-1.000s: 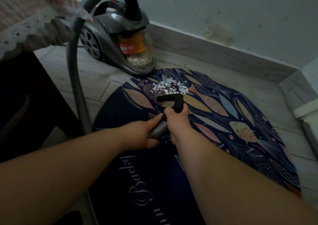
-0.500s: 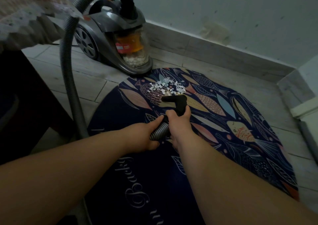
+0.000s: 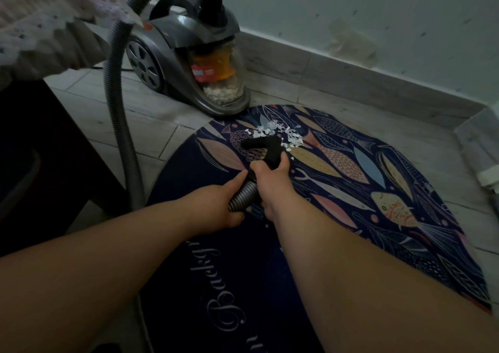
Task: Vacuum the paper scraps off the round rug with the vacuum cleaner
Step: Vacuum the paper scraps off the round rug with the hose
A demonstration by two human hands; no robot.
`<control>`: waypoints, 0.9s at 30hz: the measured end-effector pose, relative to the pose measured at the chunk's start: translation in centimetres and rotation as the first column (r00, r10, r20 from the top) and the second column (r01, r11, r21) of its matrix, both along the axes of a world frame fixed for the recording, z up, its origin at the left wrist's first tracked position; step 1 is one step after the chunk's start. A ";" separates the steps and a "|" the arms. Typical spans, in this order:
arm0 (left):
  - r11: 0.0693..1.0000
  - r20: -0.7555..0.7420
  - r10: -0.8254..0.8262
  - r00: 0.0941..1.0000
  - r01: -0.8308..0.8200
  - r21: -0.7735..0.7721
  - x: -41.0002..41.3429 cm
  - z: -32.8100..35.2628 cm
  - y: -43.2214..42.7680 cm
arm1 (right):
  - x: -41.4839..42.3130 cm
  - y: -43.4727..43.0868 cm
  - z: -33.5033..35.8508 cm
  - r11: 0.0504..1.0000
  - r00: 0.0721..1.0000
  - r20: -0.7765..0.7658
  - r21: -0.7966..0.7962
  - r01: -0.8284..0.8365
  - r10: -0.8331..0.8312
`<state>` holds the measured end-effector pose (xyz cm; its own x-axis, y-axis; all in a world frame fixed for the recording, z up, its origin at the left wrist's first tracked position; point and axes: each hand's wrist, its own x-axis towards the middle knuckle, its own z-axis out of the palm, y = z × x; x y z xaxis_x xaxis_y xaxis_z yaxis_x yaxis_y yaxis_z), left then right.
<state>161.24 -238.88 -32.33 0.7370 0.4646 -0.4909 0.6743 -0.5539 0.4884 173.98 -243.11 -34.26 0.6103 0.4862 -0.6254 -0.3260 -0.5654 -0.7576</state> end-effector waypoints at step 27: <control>0.965 0.099 -0.256 0.962 0.260 -0.035 5.9 -1.2 -6.5 | 4.9 -10.0 1.3 0.961 0.961 0.104 -0.074 0.266 -0.258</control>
<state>167.16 -245.38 -33.58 0.8722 0.2304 -0.4314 0.4620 -0.6778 0.5720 178.86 -253.14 -32.97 0.7662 0.2484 -0.5926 -0.4019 -0.5343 -0.7436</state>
